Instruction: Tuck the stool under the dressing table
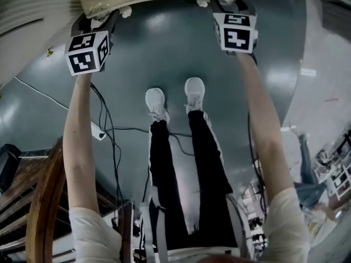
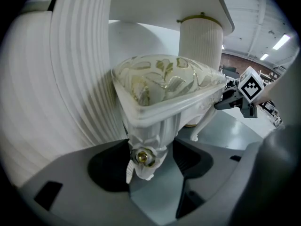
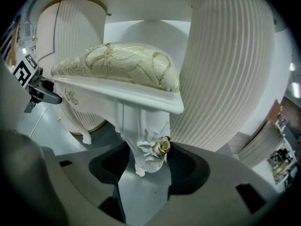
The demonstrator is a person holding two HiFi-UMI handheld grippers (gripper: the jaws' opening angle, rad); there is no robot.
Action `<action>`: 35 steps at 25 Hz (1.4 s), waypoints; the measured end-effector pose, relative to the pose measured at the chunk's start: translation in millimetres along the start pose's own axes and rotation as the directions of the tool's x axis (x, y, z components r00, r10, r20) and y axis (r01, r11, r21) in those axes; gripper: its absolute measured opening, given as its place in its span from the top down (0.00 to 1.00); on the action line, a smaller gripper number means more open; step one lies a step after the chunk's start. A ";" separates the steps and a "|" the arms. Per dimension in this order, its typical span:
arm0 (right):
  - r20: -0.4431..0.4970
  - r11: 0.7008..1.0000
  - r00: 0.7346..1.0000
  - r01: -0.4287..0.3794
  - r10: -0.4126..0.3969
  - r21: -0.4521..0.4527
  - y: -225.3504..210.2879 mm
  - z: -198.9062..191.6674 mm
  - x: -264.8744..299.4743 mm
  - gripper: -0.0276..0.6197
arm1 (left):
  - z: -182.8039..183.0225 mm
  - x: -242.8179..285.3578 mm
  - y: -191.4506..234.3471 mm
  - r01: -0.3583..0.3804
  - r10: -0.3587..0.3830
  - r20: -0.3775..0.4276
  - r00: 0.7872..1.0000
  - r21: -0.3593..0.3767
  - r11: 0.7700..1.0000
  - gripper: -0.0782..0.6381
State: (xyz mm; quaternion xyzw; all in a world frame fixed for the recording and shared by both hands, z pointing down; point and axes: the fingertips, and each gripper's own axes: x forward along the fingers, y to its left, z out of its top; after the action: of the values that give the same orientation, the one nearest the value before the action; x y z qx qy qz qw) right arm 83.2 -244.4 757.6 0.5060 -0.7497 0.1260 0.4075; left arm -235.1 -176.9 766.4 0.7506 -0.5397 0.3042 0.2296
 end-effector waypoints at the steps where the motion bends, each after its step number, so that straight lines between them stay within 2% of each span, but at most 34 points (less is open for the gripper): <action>1: -0.002 1.000 1.000 -0.002 0.002 -0.006 -1.7 4.0 3.4 0.57 | 3.2 2.6 2.1 -0.002 0.002 0.001 1.000 -0.001 1.000 0.49; 14: 0.013 0.999 1.000 0.006 -0.005 -0.051 -11.1 27.8 26.4 0.57 | 18.1 16.7 12.8 -0.021 0.020 -0.014 1.000 -0.016 1.000 0.49; 19: 0.033 0.999 0.999 -0.042 0.043 -0.032 -8.4 28.8 25.6 0.57 | 17.6 16.0 11.7 -0.027 0.027 -0.028 0.999 -0.023 0.999 0.49; 25: -0.013 1.000 1.000 -0.017 0.017 -0.009 -10.7 11.4 18.0 0.57 | 13.4 6.9 12.1 -0.072 0.069 -0.022 0.997 -0.130 0.989 0.49; 35: -0.001 0.998 0.998 -0.062 0.062 0.019 12.7 -4.5 -42.6 0.59 | 5.3 -35.6 -6.8 -0.113 0.112 -0.016 0.994 -0.185 0.976 0.49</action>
State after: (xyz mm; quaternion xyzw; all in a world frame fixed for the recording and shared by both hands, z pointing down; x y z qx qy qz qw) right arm 81.1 -207.9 731.9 0.4862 -0.7636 0.1458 0.3992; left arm -235.7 -154.4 737.4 0.6935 -0.6066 0.2669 0.2825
